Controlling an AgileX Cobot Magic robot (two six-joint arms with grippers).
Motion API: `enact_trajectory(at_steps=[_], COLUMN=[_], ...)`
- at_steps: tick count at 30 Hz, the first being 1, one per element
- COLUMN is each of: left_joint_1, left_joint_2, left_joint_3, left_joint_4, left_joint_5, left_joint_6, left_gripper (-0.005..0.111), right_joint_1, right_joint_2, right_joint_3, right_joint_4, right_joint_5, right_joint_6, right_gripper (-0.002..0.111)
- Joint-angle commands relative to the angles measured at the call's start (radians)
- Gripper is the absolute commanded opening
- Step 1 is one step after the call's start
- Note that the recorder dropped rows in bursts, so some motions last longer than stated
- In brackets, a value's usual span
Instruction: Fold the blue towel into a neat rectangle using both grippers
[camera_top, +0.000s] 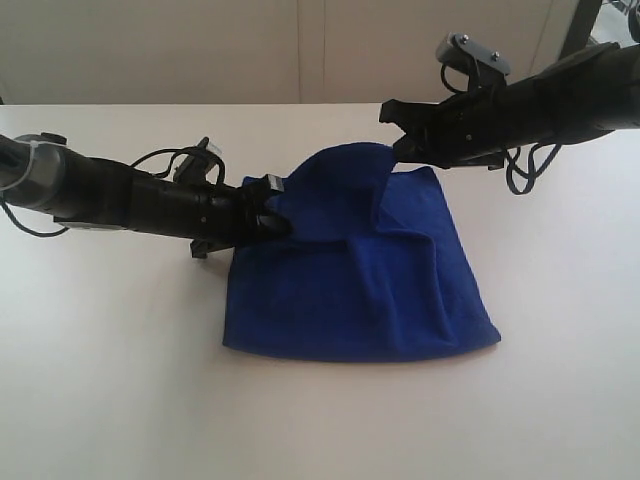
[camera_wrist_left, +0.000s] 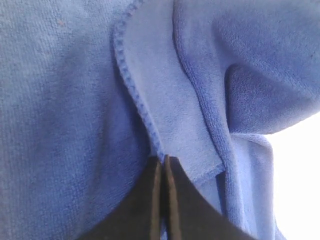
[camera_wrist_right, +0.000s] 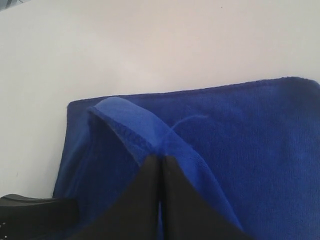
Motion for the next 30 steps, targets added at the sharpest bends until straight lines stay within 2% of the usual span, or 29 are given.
enact_trajectory(at_steps=[1,5,9,12,14,18,21,26,30], left_joint_1=[0.022,0.075,0.127,0.148,0.15,0.15,0.15,0.15,0.123], left_joint_2=[-0.043,-0.114,-0.19,-0.235,-0.265,-0.339,-0.402,-0.519,-0.617], left_joint_3=[0.0,-0.002,-0.008,-0.02,-0.032,-0.047,-0.048,-0.048,-0.048], left_joint_4=[-0.014,0.062,0.201,0.298,0.364,0.489,0.579,0.764,0.873], left_joint_5=[0.053,0.192,0.363,0.502,0.545,0.59,0.594,0.595,0.581], left_joint_6=[0.014,0.017,-0.015,-0.084,-0.124,-0.181,-0.233,-0.342,-0.387], left_gripper=[0.0,0.0,0.0,0.0,0.0,0.0,0.0,0.0,0.0], right_joint_1=[-0.002,-0.002,-0.002,-0.002,-0.002,-0.002,-0.002,-0.002,-0.002], right_joint_2=[-0.012,-0.061,-0.138,-0.206,-0.25,-0.34,-0.405,-0.507,-0.589], right_joint_3=[0.003,0.003,0.003,0.003,0.003,0.003,0.005,0.033,0.087], right_joint_4=[-0.013,-0.129,-0.274,-0.377,-0.461,-0.608,-0.639,-0.639,-0.639], right_joint_5=[-0.003,0.014,0.119,0.197,0.245,0.377,0.453,0.467,0.453], right_joint_6=[-0.006,-0.006,-0.002,0.033,0.079,0.133,0.135,0.157,0.17], right_gripper=[0.0,0.0,0.0,0.0,0.0,0.0,0.0,0.0,0.0])
